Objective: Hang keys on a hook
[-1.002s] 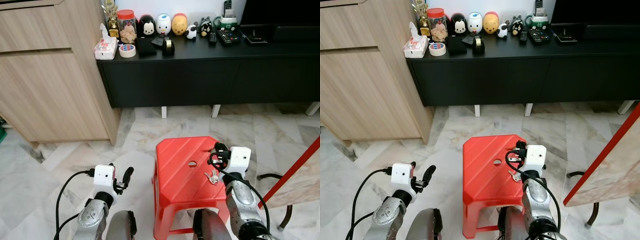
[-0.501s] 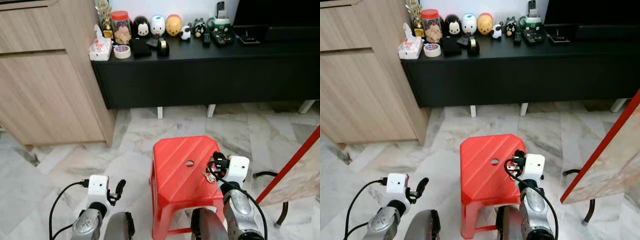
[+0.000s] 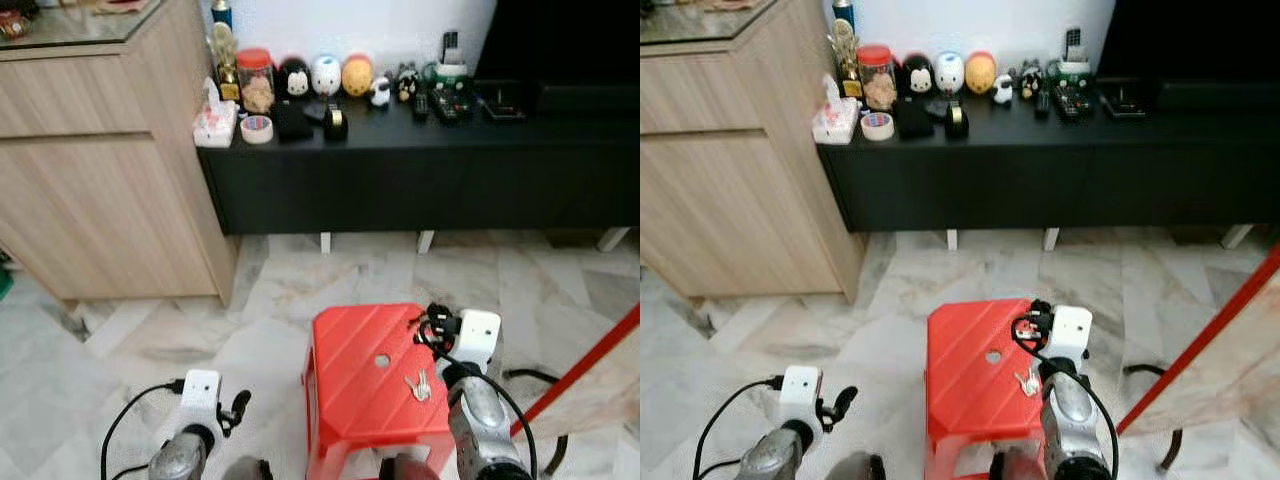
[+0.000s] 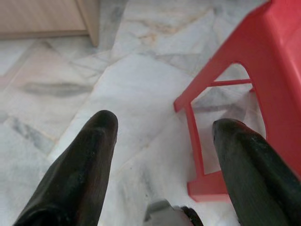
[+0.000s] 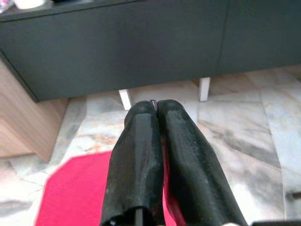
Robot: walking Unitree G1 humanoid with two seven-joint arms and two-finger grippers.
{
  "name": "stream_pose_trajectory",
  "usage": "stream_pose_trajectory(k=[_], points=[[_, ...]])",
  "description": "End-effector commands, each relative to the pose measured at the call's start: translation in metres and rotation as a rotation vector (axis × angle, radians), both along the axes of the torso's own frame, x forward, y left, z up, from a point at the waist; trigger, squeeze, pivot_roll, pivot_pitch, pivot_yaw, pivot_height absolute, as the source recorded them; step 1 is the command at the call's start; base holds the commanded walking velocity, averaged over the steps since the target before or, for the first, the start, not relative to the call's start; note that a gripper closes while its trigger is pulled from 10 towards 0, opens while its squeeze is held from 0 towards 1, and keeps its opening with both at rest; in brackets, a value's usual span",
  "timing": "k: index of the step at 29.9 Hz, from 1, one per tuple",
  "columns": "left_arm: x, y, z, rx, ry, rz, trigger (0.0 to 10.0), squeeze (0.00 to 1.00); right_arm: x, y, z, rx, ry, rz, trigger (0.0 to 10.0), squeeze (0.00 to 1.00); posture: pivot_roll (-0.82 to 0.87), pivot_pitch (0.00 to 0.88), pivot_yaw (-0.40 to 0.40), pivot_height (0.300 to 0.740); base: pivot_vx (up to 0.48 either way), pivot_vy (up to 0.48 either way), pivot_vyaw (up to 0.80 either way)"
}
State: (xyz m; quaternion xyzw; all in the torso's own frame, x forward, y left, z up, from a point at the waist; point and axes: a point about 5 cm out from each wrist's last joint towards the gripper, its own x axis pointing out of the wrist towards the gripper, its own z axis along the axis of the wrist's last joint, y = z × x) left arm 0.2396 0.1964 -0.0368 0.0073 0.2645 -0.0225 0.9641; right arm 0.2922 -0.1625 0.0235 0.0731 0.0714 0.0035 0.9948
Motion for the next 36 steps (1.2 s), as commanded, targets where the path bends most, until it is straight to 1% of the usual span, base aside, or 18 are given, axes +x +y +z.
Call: stream_pose_trajectory(k=[1,6,9,11,12,13,16,19,20,21,23,24,25,28,34,36], points=[[-0.01,0.001,-0.01,0.012,0.071,0.007,10.0,0.0,-0.002,0.0,-0.002,-0.003,0.01,0.012,10.0,0.0,0.02,0.0,-0.027,0.706,0.0,0.0,0.0],[-0.025,0.0,-0.022,0.016,0.159,0.034,10.0,0.0,-0.004,0.002,-0.004,-0.002,0.022,0.014,10.0,0.0,0.02,0.0,-0.028,0.706,0.0,0.0,0.0],[-0.032,0.001,-0.027,0.032,0.185,0.056,10.0,0.0,-0.005,0.002,-0.005,0.0,0.027,0.018,10.0,0.0,0.01,0.0,-0.027,0.706,0.0,0.0,0.0],[-0.034,0.0,-0.028,0.029,0.192,0.059,10.0,0.0,-0.006,0.003,-0.006,-0.003,0.029,0.028,10.0,0.0,0.02,0.0,-0.027,0.706,0.0,0.0,0.0],[-0.038,0.0,-0.031,0.03,0.21,0.07,10.0,0.0,-0.007,0.003,-0.007,-0.002,0.033,0.03,10.0,0.0,0.02,0.0,-0.028,0.706,0.0,0.0,0.0],[-0.038,0.0,-0.031,0.03,0.21,0.07,10.0,0.0,-0.007,0.003,-0.007,-0.002,0.033,0.03,10.0,0.0,0.02,0.0,-0.028,0.706,0.0,0.0,0.0],[-0.046,-0.003,-0.036,0.039,0.241,0.059,10.0,0.0,-0.01,0.0,-0.011,-0.006,0.053,0.021,10.0,0.0,0.01,0.0,-0.023,0.706,0.0,0.0,0.0],[-0.049,-0.001,-0.037,0.045,0.253,0.061,10.0,0.0,-0.012,-0.001,-0.015,0.007,0.072,0.003,10.0,0.0,0.01,0.0,-0.019,0.706,0.0,0.0,0.0],[-0.049,0.004,-0.037,0.044,0.248,0.094,10.0,0.0,-0.013,-0.002,-0.017,0.013,0.084,-0.006,10.0,0.0,0.01,0.0,-0.016,0.706,0.0,0.0,0.0],[-0.049,0.004,-0.037,0.044,0.248,0.094,10.0,0.0,-0.013,-0.002,-0.017,0.013,0.084,-0.006,10.0,0.0,0.01,0.0,-0.016,0.706,0.0,0.0,0.0],[-0.049,0.014,-0.035,0.034,0.237,0.159,10.0,0.0,-0.015,-0.003,-0.021,0.024,0.108,-0.024,10.0,0.0,0.01,0.0,-0.016,0.706,0.0,0.0,0.0],[-0.05,0.018,-0.035,0.033,0.241,0.173,10.0,0.0,-0.018,-0.003,-0.024,0.034,0.128,-0.036,10.0,0.0,0.01,0.0,-0.014,0.706,0.0,0.0,0.0],[-0.053,0.02,-0.036,0.048,0.257,0.152,10.0,0.0,-0.022,-0.004,-0.03,0.051,0.167,-0.053,10.0,0.0,0.02,0.0,-0.015,0.706,0.0,0.0,0.0],[-0.056,0.019,-0.038,0.061,0.273,0.128,10.0,0.0,-0.024,-0.003,-0.034,0.043,0.189,-0.05,10.0,0.0,0.02,0.0,-0.007,0.706,0.0,0.0,0.0],[-0.06,0.013,-0.041,0.042,0.281,0.127,10.0,0.0,-0.023,-0.003,-0.034,0.051,0.189,-0.057,10.0,0.0,0.01,0.0,-0.003,0.706,0.0,0.0,0.0],[-0.06,0.01,-0.042,0.034,0.283,0.134,10.0,0.0,-0.023,-0.002,-0.034,0.05,0.192,-0.056,10.0,0.0,0.01,0.0,-0.003,0.706,-0.24,0.0,0.0]])
